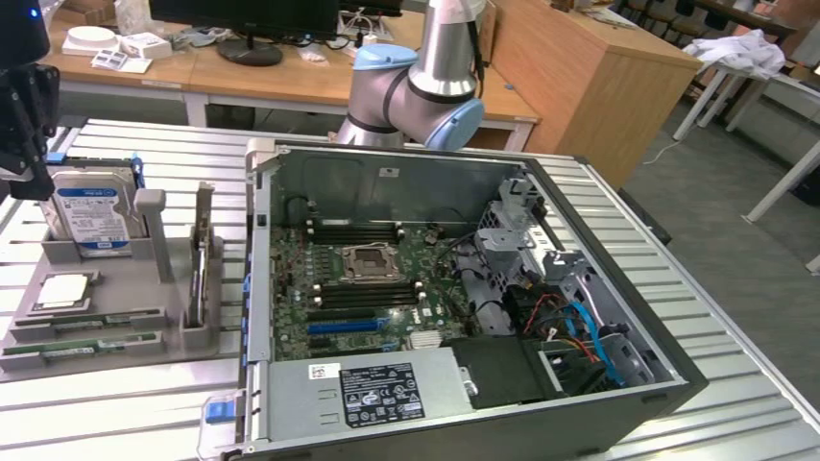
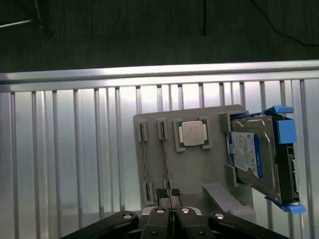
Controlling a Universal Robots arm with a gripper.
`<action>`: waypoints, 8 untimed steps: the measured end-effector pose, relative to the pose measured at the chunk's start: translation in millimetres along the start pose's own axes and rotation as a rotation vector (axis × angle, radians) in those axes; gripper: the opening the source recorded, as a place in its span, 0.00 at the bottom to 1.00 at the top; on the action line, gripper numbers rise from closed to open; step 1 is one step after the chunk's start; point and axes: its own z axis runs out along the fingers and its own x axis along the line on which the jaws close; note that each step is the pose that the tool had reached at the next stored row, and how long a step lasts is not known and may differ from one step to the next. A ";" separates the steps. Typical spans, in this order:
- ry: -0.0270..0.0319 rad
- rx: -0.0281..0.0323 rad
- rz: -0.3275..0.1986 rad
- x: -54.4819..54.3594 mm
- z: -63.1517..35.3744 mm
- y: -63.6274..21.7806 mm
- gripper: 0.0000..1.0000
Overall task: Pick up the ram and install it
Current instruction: 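Pick up the ram and move it above insertion slot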
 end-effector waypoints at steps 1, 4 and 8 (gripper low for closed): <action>0.0001 0.0000 0.000 0.0 0.0 0.0 0.11; 0.0001 0.0000 0.000 0.0 0.0 0.0 0.11; -0.0011 0.0134 0.000 0.0 0.0 0.2 0.11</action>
